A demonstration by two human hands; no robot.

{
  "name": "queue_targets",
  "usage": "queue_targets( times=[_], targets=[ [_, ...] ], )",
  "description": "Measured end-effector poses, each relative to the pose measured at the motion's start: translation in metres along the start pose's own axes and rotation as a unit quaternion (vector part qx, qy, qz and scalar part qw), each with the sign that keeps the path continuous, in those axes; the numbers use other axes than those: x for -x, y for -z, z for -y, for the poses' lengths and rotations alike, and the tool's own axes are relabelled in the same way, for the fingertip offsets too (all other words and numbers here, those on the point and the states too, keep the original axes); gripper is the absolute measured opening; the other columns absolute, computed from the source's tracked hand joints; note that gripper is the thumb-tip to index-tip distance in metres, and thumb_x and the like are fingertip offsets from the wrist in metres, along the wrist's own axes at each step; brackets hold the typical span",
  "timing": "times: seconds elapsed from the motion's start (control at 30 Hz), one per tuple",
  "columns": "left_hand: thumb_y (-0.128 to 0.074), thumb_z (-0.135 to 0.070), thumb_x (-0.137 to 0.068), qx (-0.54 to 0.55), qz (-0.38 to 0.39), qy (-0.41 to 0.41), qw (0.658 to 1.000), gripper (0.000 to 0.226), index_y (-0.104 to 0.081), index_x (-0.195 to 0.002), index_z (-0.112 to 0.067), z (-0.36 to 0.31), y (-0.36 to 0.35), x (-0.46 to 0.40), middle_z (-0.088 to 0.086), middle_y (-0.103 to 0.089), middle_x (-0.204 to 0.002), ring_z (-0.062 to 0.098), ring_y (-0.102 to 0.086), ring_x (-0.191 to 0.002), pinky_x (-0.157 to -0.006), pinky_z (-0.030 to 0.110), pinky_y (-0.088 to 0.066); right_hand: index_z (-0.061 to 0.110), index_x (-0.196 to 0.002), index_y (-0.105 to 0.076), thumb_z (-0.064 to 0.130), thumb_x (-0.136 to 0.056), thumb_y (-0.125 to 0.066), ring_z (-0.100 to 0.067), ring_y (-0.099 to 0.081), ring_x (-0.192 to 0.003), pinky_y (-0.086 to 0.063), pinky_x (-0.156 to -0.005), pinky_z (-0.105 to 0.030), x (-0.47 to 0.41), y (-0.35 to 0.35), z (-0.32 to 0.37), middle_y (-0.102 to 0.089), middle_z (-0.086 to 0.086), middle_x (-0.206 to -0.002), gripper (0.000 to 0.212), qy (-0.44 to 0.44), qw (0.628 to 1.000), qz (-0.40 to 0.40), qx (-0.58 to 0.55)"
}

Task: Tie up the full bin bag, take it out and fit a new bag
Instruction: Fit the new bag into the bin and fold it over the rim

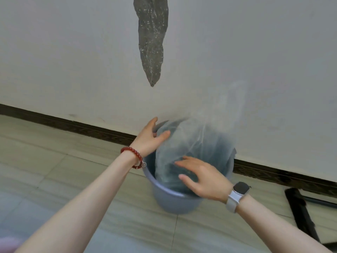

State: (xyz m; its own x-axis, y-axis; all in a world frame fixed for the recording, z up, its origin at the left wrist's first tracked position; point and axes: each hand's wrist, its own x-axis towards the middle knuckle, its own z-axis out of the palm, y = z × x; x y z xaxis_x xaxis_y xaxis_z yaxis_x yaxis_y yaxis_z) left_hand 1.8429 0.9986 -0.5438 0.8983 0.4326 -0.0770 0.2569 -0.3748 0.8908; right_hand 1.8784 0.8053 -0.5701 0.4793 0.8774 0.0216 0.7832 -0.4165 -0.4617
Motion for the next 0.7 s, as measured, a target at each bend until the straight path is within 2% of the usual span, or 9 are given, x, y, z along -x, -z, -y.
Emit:
queue_targets(
  times=[0.07, 0.13, 0.23, 0.3, 0.43, 0.5, 0.57, 0.63, 0.7],
  targets=[
    [-0.058, -0.035, -0.084, -0.057, 0.016, -0.015, 0.998, 0.074, -0.017, -0.142, -0.014, 0.011, -0.012, -0.008, 0.009, -0.028, -0.151, 0.024, -0.039, -0.131, -0.110, 0.042, -0.033, 0.017, -0.116, -0.057, 0.039, -0.085, -0.034, -0.021, -0.057, -0.111, -0.046, -0.094, -0.034, 0.001, 0.007, -0.004, -0.066, -0.005, -0.114, 0.045, 0.008, 0.994, -0.109, 0.008],
    [-0.058, -0.039, -0.082, -0.124, 0.022, -0.026, 0.992, 0.076, -0.017, -0.143, -0.017, 0.017, -0.019, -0.016, 0.009, -0.030, -0.150, 0.029, -0.037, -0.132, -0.109, 0.046, -0.033, 0.012, -0.103, -0.063, 0.025, -0.085, -0.040, -0.025, -0.062, -0.089, -0.048, -0.078, -0.032, -0.003, 0.018, -0.009, -0.070, -0.007, -0.094, 0.032, 0.027, 0.969, -0.238, 0.055],
    [-0.057, -0.041, -0.082, -0.180, 0.053, -0.054, 0.981, 0.071, -0.021, -0.141, -0.023, 0.022, -0.029, -0.030, 0.007, -0.048, -0.137, 0.031, -0.037, -0.130, -0.108, 0.047, -0.032, 0.012, -0.103, -0.060, 0.017, -0.083, -0.043, -0.025, -0.059, -0.089, -0.051, -0.071, -0.035, -0.016, 0.035, -0.016, -0.068, -0.007, -0.097, 0.027, 0.028, 0.942, -0.310, 0.130],
    [-0.056, -0.041, -0.083, -0.250, 0.077, -0.079, 0.962, 0.066, -0.027, -0.139, -0.024, 0.020, -0.039, -0.037, 0.004, -0.052, -0.129, 0.028, -0.036, -0.128, -0.107, 0.045, -0.032, 0.013, -0.113, -0.054, 0.021, -0.082, -0.040, -0.025, -0.054, -0.107, -0.049, -0.083, -0.040, -0.028, 0.041, -0.027, -0.064, -0.008, -0.115, 0.035, 0.005, 0.939, -0.291, 0.182],
    [-0.054, -0.046, -0.082, -0.324, 0.102, -0.082, 0.937, 0.074, -0.018, -0.142, -0.023, 0.016, -0.046, -0.046, 0.008, -0.022, -0.149, 0.027, -0.016, -0.138, -0.112, 0.050, -0.024, 0.012, -0.133, -0.036, 0.031, -0.089, -0.028, -0.028, -0.032, -0.136, -0.027, -0.108, -0.052, -0.053, 0.050, -0.039, -0.038, -0.011, -0.146, 0.048, -0.073, 0.940, -0.185, 0.276],
    [-0.055, -0.049, -0.080, -0.328, 0.139, -0.076, 0.931, 0.084, -0.004, -0.144, -0.026, 0.013, -0.045, -0.055, 0.006, -0.013, -0.154, 0.028, -0.009, -0.141, -0.112, 0.054, -0.019, 0.012, -0.140, -0.018, 0.034, -0.094, -0.028, -0.025, -0.014, -0.142, -0.011, -0.113, -0.054, -0.066, 0.054, -0.045, -0.024, -0.009, -0.152, 0.053, -0.125, 0.943, -0.085, 0.296],
    [-0.058, -0.050, -0.078, -0.349, 0.170, -0.071, 0.919, 0.088, -0.003, -0.143, -0.027, 0.008, -0.045, -0.062, 0.009, -0.023, -0.152, 0.028, -0.015, -0.140, -0.110, 0.051, -0.021, 0.012, -0.140, -0.016, 0.038, -0.094, -0.028, -0.025, -0.015, -0.141, -0.003, -0.113, -0.057, -0.073, 0.059, -0.052, -0.034, -0.011, -0.147, 0.055, -0.163, 0.935, -0.001, 0.315],
    [-0.061, -0.046, -0.077, -0.338, 0.160, -0.089, 0.923, 0.073, -0.028, -0.138, -0.023, 0.004, -0.043, -0.064, 0.008, -0.046, -0.138, 0.028, -0.037, -0.130, -0.103, 0.042, -0.032, 0.012, -0.133, -0.032, 0.039, -0.093, -0.031, -0.027, -0.030, -0.133, -0.005, -0.112, -0.056, -0.073, 0.062, -0.057, -0.049, -0.014, -0.133, 0.049, -0.173, 0.939, 0.031, 0.295],
    [-0.065, -0.036, -0.078, -0.254, 0.125, -0.125, 0.951, 0.040, -0.058, -0.111, -0.016, 0.000, -0.035, -0.062, 0.005, -0.063, -0.102, 0.026, -0.056, -0.105, -0.082, 0.030, -0.041, 0.012, -0.119, -0.048, 0.032, -0.092, -0.038, -0.030, -0.042, -0.119, -0.018, -0.109, -0.047, -0.068, 0.065, -0.061, -0.056, -0.012, -0.120, 0.035, -0.132, 0.960, -0.009, 0.245]
  ],
)
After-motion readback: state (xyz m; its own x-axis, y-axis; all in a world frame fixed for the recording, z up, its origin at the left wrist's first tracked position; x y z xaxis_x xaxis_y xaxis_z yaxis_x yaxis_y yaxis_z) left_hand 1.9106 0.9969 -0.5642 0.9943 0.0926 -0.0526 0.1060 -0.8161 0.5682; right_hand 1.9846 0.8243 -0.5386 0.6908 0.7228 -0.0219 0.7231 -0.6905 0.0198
